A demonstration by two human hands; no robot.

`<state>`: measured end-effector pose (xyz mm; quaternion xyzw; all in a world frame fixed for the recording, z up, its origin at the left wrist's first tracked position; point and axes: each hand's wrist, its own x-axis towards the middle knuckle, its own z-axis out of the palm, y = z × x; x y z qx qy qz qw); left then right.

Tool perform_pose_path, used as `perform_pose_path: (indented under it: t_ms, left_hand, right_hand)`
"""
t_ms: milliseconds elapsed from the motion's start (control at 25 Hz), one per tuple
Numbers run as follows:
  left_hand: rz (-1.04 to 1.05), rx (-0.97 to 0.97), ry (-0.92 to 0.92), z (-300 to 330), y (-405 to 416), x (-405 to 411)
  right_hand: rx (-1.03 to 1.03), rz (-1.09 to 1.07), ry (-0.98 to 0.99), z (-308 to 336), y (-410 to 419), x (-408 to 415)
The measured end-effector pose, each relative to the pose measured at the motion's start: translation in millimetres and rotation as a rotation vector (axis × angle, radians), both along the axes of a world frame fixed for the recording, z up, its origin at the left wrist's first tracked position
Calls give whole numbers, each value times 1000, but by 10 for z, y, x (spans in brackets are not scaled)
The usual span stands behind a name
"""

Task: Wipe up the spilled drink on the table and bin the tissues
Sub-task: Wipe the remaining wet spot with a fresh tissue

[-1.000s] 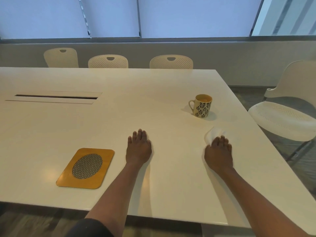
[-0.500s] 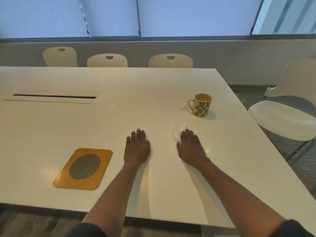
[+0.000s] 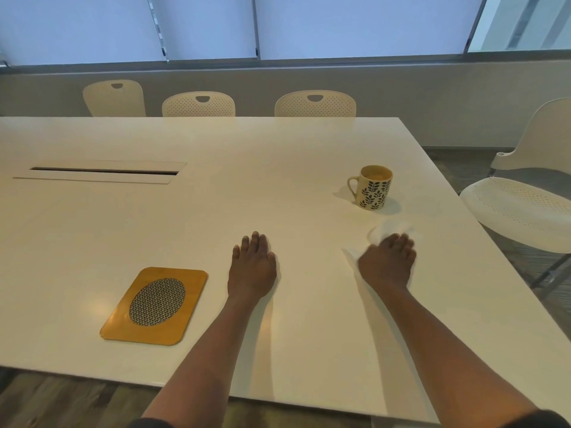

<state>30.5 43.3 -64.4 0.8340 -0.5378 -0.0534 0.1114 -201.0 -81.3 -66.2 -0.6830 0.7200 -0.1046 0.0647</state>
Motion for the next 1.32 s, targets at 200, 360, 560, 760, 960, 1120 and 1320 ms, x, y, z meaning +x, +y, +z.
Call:
perform_pose_path:
  t_ms: [200,360,560,760,960,1120,1320]
  left_hand:
    - [15,-10,10,-25,-23,-12]
    - [20,-36,-5,-33,-25,-41]
    - [26,-34,11,0,-20,-9]
    - [25,-38,15,4,-26,-19]
    - [15,-32,11,12,-10,-11]
    - [16,-19,-5,40,2,-33]
    - [25,-25,-3,63,31,-68]
  right_hand:
    - [95,-99,-41,104,-206,328]
    - [75,70,25,82,-259,680]
    - [-75,540,90,22,-96,1030]
    - [-69,888,66,12,387,907]
    - [-65,954,-54,6,851,554]
    - [38,796,-220,175,876,127]
    - [-171,559,-516,456,622,-251]
